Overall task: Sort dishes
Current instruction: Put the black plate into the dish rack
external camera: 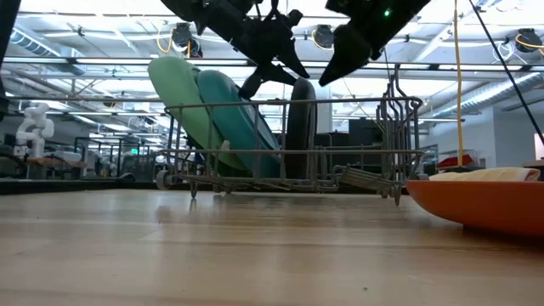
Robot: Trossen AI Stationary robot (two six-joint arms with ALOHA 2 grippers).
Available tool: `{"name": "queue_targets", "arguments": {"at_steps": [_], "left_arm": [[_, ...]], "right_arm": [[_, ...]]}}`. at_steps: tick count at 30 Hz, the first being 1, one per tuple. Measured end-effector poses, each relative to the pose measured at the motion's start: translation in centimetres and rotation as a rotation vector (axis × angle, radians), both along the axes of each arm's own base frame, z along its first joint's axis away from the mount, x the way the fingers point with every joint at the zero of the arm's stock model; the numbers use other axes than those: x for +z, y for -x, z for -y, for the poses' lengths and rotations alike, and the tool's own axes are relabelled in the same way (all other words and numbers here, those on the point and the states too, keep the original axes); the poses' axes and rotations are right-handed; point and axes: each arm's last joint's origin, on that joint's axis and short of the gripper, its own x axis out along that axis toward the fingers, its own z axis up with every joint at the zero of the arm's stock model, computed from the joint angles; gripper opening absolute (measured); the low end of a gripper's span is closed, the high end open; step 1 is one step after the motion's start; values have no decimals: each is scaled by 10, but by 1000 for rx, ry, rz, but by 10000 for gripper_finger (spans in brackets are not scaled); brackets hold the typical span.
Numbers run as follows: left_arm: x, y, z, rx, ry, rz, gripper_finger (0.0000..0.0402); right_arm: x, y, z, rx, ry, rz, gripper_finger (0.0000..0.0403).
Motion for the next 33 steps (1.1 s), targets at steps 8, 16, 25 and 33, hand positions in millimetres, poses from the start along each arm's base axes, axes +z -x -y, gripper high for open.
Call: {"name": "queue_targets", "arguments": {"at_steps": [8, 16, 25, 33], "left_arm": [[4, -1, 1, 158, -89, 18, 94], [9, 2, 1, 269, -162, 9, 94], [46, 16, 17, 334, -258, 125, 94], [82, 34, 52, 258, -131, 322, 94]], "right_arm": [[-11, -11, 7, -7, -14, -7, 166], [-13, -17, 12, -18, -10, 17, 166], [-10, -22, 30, -62, 7, 71, 166], [-18, -39, 40, 2, 13, 126, 166]]}}
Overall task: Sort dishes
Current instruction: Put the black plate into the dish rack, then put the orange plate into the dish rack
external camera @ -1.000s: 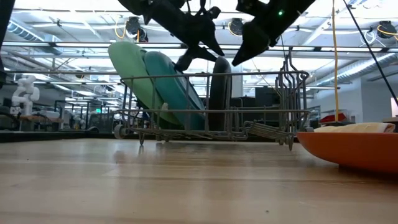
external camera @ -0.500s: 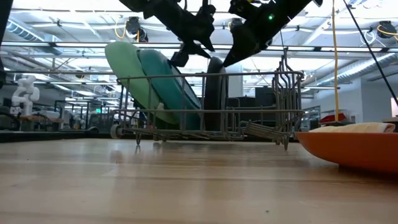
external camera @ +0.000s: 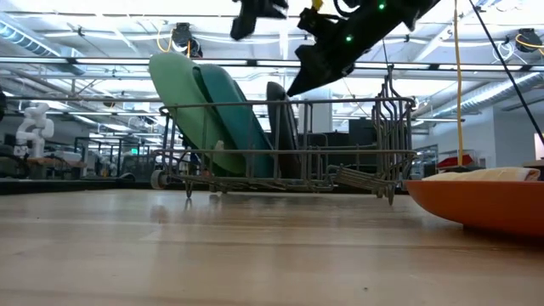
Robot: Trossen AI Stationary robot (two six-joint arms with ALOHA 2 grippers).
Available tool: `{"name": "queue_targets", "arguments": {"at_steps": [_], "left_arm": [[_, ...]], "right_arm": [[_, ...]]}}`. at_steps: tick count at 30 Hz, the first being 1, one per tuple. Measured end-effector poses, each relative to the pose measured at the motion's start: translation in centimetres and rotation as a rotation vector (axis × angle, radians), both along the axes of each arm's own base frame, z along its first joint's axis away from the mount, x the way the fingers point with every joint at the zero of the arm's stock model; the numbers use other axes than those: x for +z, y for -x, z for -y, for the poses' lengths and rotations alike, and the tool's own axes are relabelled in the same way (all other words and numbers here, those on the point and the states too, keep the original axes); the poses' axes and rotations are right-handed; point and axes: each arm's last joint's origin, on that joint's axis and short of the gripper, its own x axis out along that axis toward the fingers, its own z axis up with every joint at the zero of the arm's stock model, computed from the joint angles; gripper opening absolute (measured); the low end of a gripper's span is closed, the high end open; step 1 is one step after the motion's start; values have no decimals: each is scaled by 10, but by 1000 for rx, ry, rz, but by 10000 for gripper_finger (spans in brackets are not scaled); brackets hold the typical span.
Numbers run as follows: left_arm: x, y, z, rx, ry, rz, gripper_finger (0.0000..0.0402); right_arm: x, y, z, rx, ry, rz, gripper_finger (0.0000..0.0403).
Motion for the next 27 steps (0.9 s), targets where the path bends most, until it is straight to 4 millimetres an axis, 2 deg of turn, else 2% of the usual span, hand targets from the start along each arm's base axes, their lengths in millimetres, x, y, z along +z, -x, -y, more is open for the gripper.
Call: {"name": "queue_targets", "arguments": {"at_steps": [6, 12, 15, 18, 20, 23, 27], "left_arm": [[40, 29, 31, -200, 174, 275, 94], [87, 85, 57, -495, 453, 545, 94], [101, 114, 63, -621, 621, 594, 94], [99, 131, 65, -642, 734, 535, 94], [93, 134, 65, -611, 810, 474, 94], [78, 129, 68, -550, 919, 375, 94], [54, 113, 78, -483, 999, 204, 94]], "right_arm": [[-4, -10, -1, 134, -15, 29, 166], [-6, -13, -7, 286, -42, 11, 166], [-4, -12, -15, 333, -21, -1, 166], [6, -9, -30, 393, 19, 13, 166], [17, -4, -40, 427, 36, 48, 166], [36, 9, -56, 478, 42, 96, 166], [59, 38, -81, 552, 8, 119, 166]]}}
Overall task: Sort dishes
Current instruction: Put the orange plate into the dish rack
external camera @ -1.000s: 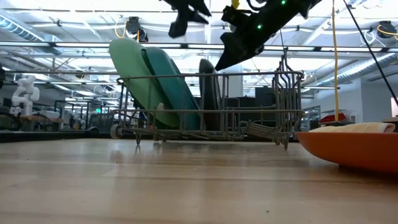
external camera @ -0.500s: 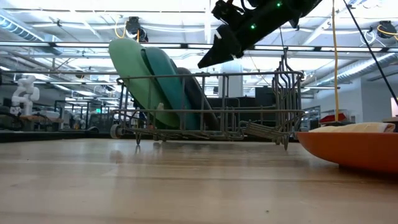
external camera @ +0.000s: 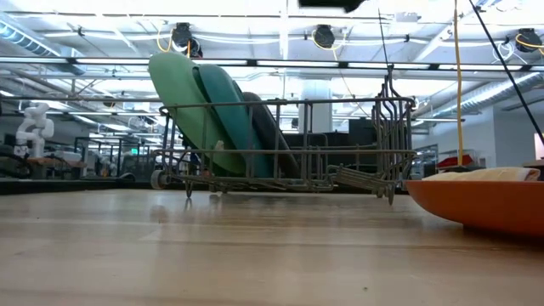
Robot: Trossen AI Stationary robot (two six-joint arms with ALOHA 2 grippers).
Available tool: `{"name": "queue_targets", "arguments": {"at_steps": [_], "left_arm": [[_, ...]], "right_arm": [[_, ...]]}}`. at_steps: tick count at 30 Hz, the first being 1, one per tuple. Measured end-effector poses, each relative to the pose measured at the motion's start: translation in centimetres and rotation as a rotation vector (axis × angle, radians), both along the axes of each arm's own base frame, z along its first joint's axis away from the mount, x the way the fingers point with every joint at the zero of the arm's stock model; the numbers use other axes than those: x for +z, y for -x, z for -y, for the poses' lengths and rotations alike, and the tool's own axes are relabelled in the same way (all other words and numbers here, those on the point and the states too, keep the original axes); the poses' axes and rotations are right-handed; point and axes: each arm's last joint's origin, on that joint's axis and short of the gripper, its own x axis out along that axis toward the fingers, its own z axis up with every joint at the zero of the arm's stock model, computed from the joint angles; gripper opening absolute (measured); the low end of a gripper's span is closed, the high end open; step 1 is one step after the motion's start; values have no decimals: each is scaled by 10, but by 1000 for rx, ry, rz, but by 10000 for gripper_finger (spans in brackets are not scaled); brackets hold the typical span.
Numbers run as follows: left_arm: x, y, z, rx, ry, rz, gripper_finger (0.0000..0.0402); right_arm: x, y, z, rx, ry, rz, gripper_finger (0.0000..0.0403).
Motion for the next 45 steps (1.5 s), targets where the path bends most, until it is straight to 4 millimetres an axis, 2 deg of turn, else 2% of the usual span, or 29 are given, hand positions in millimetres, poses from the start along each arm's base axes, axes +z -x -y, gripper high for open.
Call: {"name": "queue_targets", "arguments": {"at_steps": [7, 9, 11, 14, 17, 22, 26, 30, 36, 45], "left_arm": [[-56, -46, 37, -128, -99, -297, 94], [-66, -50, 49, -158, -128, -346, 94], [-68, -49, 58, -172, -142, -354, 94], [-58, -37, 69, -162, -128, -305, 94], [-38, -19, 73, -141, -86, -198, 94], [-7, 12, 70, -126, 39, -31, 94], [7, 28, 69, -137, 144, 37, 94], [8, 33, 73, -160, 170, 38, 94], [5, 32, 80, -159, 178, 24, 94], [2, 28, 83, -157, 166, 3, 94]], "right_arm": [[20, 53, -33, 93, -166, -68, 166], [18, 62, -41, 102, -226, -115, 166], [11, 69, -51, 101, -283, -191, 166], [-4, 74, -66, 74, -361, -319, 166], [-19, 77, -84, 58, -420, -419, 166], [-48, 73, -120, 85, -517, -579, 166], [-80, 73, -149, 87, -549, -750, 166], [-106, 76, -170, 60, -568, -868, 166], [-130, 82, -189, 22, -583, -947, 166], [-156, 84, -199, -14, -543, -1027, 166]]}}
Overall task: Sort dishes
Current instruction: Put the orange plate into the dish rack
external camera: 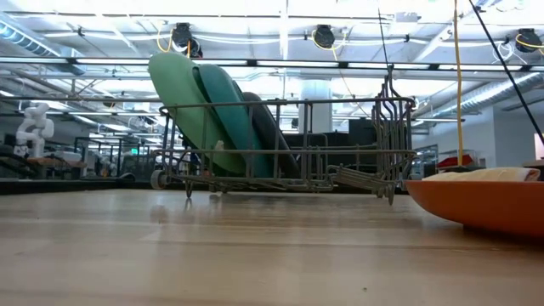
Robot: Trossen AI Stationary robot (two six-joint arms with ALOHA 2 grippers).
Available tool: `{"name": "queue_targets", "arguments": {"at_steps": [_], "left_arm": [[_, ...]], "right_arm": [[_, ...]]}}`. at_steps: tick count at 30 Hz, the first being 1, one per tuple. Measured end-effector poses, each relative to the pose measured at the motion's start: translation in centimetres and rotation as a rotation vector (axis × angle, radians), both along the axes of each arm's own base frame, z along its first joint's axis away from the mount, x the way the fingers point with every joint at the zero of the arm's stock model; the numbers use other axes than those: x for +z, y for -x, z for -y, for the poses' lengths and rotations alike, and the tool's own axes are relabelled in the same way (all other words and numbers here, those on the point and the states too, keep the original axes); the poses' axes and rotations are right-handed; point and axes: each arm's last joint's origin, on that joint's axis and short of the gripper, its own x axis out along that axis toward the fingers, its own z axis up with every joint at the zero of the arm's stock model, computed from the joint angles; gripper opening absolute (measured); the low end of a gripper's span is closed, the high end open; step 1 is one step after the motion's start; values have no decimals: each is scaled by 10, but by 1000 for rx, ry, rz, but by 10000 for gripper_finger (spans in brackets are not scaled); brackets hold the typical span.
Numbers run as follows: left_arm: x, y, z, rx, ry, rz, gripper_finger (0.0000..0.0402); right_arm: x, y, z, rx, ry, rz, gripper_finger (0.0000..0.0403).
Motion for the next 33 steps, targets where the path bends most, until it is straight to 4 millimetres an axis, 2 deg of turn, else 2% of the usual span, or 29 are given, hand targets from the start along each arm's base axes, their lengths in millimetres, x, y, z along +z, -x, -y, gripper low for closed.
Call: {"name": "queue_targets", "arguments": {"at_steps": [3, 7, 14, 16, 20, 24, 28, 33], "left_arm": [[0, 0, 0, 0, -1, -1, 94], [-1, 0, 0, 0, -5, -8, 94], [-2, 0, -1, 1, -17, -20, 94], [-2, 0, -1, 1, -18, -21, 94], [-4, -3, 0, 10, -22, -29, 94], [-13, -14, 5, 18, -53, -63, 94], [-30, -32, 16, 5, -182, -103, 94], [-60, -65, 24, 16, -234, -204, 94]], "right_arm": [[-10, -1, -1, 15, 37, -18, 160], [-19, -2, -1, 24, 80, -39, 132], [-19, -2, -1, 30, 91, -18, 35], [-14, -2, -1, 41, 83, -4, 13], [-2, -3, -2, 63, 76, 7, 8], [21, -6, -5, 96, 32, 56, 2], [47, -8, -5, 104, -20, 116, 1], [77, -8, -1, 103, -61, 210, 0]]}}
